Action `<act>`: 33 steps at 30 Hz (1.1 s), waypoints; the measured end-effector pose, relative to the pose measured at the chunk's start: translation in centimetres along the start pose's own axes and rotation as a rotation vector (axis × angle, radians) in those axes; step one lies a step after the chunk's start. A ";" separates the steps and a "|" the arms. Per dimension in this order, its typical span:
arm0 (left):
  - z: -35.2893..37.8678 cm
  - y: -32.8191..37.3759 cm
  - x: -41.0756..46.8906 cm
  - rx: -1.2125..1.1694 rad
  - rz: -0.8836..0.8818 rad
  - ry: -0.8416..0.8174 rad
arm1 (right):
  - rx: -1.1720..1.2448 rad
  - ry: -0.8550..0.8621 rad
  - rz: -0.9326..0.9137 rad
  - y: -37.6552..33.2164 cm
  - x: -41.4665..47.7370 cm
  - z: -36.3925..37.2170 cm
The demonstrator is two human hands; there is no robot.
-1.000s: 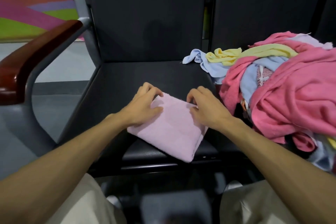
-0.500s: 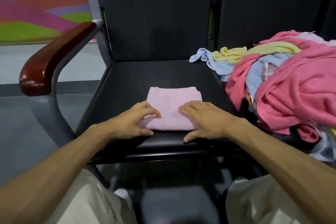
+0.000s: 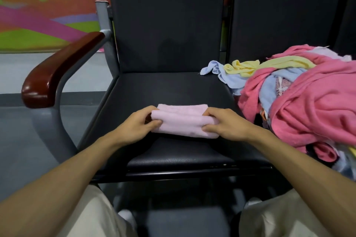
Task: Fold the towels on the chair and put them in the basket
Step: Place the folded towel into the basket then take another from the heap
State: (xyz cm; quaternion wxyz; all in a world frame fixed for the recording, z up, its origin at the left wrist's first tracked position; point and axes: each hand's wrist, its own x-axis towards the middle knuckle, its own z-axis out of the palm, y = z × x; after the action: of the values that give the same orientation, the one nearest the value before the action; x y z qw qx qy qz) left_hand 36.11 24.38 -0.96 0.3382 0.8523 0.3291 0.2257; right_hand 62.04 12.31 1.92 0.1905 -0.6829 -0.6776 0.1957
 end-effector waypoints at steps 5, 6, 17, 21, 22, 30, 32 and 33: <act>0.4 0.9 0.4 -0.068 -0.215 0.117 | 0.262 -0.013 0.094 -0.6 0.4 0.4; 0.6 0.9 0.8 -0.035 -0.266 0.131 | 0.276 -0.015 0.125 -0.6 0.7 0.6; 1.9 2.0 4.8 0.402 -0.736 -0.129 | -0.044 -0.110 0.202 1.3 5.4 0.6; 1.8 2.3 4.6 -0.001 -0.680 -0.016 | 0.028 -0.241 0.111 1.0 5.3 0.2; 1.8 2.6 4.4 -0.114 -0.628 0.007 | 0.022 -0.268 0.086 0.9 5.1 0.0; -0.7 6.0 1.2 -0.458 -0.351 0.213 | 0.302 -0.293 0.020 -0.6 2.2 -0.8; -2.5 6.4 -0.1 -0.394 -0.313 0.253 | 0.271 -0.255 -0.016 -2.5 2.2 -1.1; -3.6 6.6 -0.9 -0.359 -0.291 0.268 | 0.227 -0.254 -0.046 -3.8 2.3 -1.3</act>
State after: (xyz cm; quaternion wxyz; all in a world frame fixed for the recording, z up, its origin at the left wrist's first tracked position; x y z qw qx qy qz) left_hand 36.01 21.63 6.06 0.4663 0.6849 0.4445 0.3404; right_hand 59.48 14.64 5.06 0.1836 -0.6110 -0.6853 0.3513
